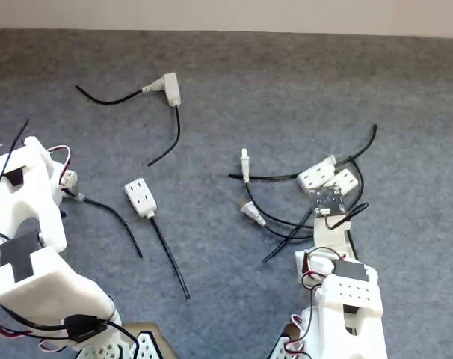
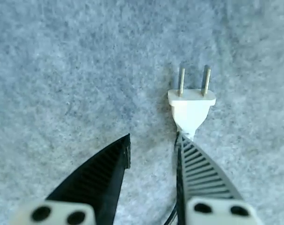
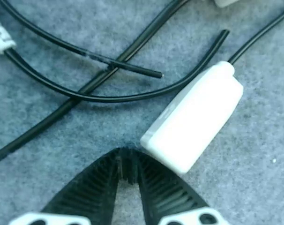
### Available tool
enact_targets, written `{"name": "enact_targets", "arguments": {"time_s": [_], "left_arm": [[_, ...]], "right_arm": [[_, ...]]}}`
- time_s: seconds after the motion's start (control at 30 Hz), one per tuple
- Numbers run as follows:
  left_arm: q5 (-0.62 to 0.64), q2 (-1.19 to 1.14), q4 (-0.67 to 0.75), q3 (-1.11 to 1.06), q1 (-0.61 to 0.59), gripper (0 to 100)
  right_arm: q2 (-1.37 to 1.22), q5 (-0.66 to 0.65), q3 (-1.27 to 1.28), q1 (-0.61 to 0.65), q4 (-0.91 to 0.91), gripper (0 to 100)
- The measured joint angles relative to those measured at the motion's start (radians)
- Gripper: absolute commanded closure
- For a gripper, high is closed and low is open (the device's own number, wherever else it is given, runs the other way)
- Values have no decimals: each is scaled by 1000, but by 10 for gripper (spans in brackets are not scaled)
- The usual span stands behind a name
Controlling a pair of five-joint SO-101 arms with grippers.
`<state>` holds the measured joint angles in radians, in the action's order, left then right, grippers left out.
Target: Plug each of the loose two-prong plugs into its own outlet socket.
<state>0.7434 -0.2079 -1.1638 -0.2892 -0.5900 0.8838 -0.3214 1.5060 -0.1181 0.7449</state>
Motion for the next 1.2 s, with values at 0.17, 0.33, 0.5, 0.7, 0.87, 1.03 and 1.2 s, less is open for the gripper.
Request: {"name": "enact_targets", "arguments": {"time_s": [0.17,0.33,0.5,0.7,0.87,1.03,1.2], "left_arm": [[0,6,3,0,0,821],[-17,28,5,2,18,822],[-137,84,11,28,77,822],[-91,77,63,28,80,821],[-29,-18,75,38,43,821],[-26,-107,75,107,-18,821],[-26,-173,75,169,-23,825]], "right_arm": [[0,0,0,0,0,989],[0,0,0,0,0,989],[0,0,0,0,0,989],[0,0,0,0,0,989],[0,0,0,0,0,989],[0,0,0,0,0,989],[0,0,0,0,0,989]]}}
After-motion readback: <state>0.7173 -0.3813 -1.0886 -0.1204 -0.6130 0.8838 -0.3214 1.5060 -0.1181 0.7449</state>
